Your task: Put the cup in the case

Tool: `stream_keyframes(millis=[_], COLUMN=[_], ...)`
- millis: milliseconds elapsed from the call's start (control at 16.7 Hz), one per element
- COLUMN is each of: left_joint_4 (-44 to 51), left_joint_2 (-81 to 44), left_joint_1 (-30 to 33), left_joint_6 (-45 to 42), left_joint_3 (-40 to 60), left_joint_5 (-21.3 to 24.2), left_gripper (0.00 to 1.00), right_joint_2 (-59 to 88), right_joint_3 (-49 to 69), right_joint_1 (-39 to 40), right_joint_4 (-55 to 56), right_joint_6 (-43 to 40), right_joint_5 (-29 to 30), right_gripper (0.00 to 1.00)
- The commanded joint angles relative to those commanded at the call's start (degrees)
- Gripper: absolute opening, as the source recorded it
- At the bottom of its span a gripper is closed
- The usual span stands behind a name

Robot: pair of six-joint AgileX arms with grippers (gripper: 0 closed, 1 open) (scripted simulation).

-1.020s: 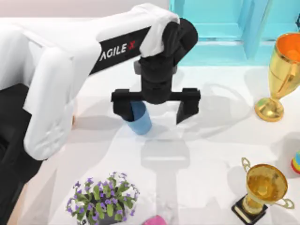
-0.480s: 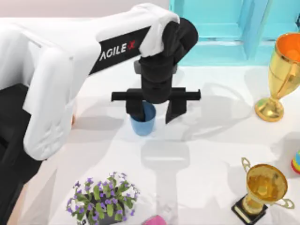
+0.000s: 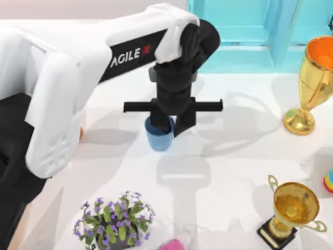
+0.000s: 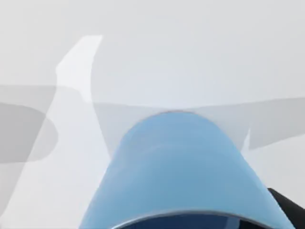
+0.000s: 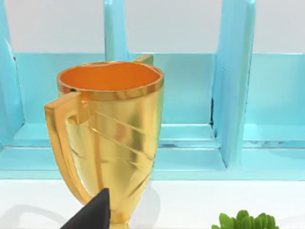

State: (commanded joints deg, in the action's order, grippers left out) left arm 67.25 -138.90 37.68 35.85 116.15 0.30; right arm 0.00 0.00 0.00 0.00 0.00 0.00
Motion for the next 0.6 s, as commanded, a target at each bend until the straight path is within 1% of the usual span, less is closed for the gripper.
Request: stream_keyframes(millis=[420, 600], left_joint_4=[0.06, 0.52], left_joint_2=[0.61, 4.97], left_joint_1=[-0.62, -5.8], left_joint_6=[-0.58, -5.49], left_joint_3=[0.13, 1.36], left_joint_5=[0.05, -0.07], left_gripper=[0.0, 0.0], right_joint_2=[0.0, 0.0], right_joint_3=[0.0, 0.0], right_joint_1=[0.0, 0.0], right_joint_4=[0.0, 0.0], right_joint_6=[0.0, 0.0], right_joint_5=[0.0, 0.0], right_gripper=[1.0, 1.0])
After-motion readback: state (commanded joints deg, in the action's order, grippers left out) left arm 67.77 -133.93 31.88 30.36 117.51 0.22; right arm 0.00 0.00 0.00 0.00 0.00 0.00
